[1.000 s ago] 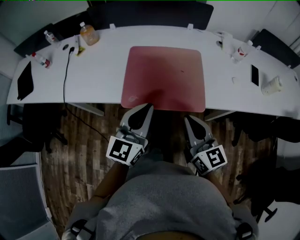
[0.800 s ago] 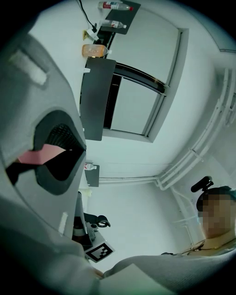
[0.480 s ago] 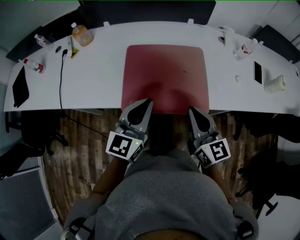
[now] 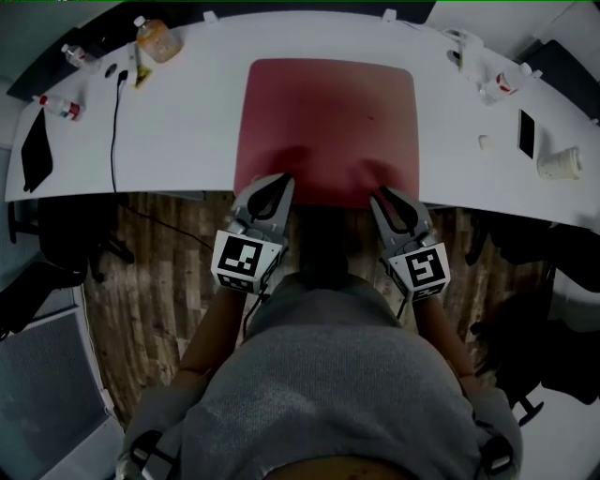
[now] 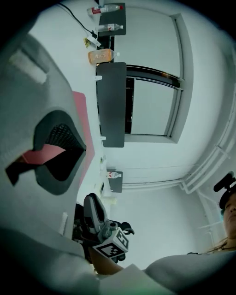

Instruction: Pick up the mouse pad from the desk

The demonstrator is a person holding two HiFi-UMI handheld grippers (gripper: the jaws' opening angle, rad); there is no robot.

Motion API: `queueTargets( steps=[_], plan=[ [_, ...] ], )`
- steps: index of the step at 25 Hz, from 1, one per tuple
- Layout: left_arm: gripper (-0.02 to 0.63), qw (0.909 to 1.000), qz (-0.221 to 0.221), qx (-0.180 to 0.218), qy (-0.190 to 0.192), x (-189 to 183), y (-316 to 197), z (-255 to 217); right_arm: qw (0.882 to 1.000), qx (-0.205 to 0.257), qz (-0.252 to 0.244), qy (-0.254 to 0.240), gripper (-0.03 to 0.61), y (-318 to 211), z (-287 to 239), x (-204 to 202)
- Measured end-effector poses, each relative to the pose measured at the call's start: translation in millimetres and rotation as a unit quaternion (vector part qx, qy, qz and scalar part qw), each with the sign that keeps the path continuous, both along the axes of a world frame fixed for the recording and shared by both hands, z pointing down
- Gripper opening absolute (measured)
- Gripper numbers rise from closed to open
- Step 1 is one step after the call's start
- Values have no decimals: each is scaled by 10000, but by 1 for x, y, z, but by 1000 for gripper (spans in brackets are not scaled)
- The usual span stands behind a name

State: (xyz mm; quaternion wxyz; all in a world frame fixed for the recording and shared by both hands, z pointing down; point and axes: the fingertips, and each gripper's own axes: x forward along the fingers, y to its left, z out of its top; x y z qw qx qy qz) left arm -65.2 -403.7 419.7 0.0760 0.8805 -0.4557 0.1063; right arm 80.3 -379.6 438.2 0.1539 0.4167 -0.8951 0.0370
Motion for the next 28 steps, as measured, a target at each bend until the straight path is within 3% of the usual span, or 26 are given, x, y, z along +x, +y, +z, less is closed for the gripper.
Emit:
queueTargets(
  steps=[3, 4, 7, 9, 14, 18, 23, 28],
  plan=[
    [16, 9987, 49, -154, -474, 1, -3, 22, 9989, -77, -192, 428, 79, -2, 23, 5],
    [64, 9973, 98, -190, -705, 2, -4, 28, 9981, -108, -245, 551, 87, -3, 30, 6],
    [113, 9880, 355, -138, -1499, 7, -3, 46, 9943, -96, -447, 962, 111, -4, 48, 8],
    [165, 9789, 601, -98, -1950, 14, 1, 65, 9889, -91, -614, 1348, 128, -1, 64, 9],
    [264, 9445, 920, -112, -3151, 19, 10, 106, 9681, -12, -986, 2305, 191, 9, 105, 6],
    [302, 9211, 1093, -67, -3736, 18, 16, 132, 9429, 363, -1238, 3072, 242, 12, 130, 1],
    [313, 8924, 1123, 164, -4367, 18, 14, 153, 9243, 581, -1188, 3582, 258, 7, 153, 3],
    [297, 8806, 1068, 166, -4614, 19, 11, 168, 9139, 744, -1137, 3825, 248, 0, 159, -1]
  ],
)
